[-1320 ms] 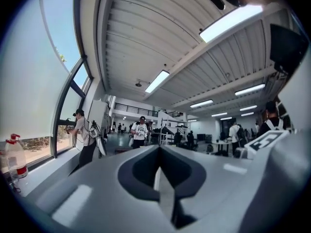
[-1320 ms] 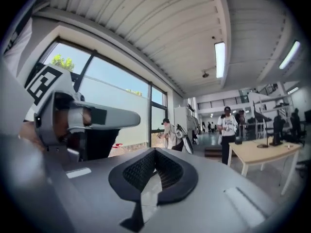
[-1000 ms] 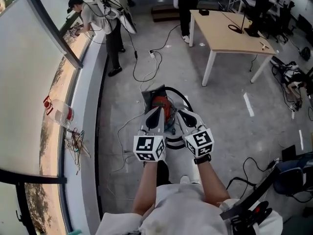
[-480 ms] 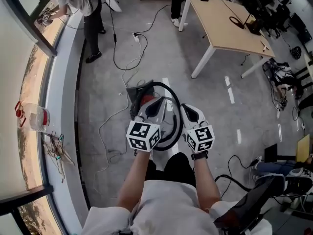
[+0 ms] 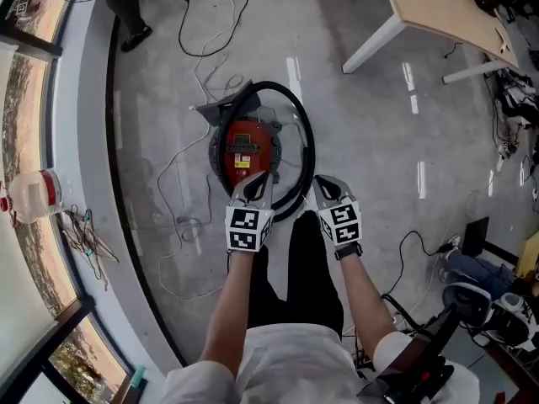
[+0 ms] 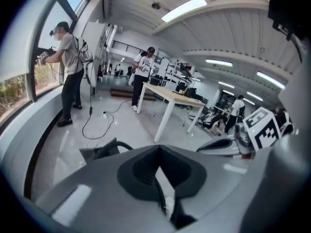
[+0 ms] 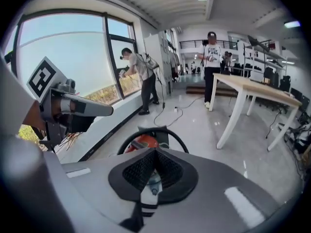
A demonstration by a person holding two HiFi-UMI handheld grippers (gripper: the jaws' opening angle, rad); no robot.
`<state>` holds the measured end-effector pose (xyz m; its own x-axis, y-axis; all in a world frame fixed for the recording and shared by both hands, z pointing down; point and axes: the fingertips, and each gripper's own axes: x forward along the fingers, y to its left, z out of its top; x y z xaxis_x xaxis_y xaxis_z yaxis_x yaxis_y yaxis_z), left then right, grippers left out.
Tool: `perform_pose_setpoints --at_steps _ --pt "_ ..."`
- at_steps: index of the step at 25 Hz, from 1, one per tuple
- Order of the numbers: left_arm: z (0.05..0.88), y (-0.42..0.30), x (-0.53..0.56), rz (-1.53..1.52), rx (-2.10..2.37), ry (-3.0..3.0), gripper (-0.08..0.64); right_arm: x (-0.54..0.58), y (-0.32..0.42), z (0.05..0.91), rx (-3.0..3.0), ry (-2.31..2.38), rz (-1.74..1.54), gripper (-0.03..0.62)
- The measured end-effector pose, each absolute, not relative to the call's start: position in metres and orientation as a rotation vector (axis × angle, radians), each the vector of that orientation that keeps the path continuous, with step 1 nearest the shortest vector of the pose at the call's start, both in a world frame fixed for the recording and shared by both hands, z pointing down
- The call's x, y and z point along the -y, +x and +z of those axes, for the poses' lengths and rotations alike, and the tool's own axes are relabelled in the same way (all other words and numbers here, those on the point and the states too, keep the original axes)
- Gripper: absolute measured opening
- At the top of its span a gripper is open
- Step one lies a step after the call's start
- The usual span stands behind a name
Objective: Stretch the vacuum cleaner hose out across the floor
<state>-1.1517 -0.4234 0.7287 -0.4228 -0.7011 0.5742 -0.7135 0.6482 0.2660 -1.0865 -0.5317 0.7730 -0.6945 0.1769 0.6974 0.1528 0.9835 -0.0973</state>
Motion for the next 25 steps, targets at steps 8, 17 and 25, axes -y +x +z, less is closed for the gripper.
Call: perform_pose_setpoints --at_steps 8,17,25 --pt "0.929 -1.112 0.474 0.123 1.978 1.123 0.002 0.560 -1.064 1.012 2.131 -0.225 0.129 0.000" --pt "1.128 -1.069 0.506 0.149 1.774 1.104 0.002 0.575 -1.073 1.211 2.051 -0.254 0.185 0.040" --pt "1.255 -1.053 0.515 0.172 1.651 1.072 0.002 0.621 -1.104 1.354 2.011 -0.186 0.112 0.212"
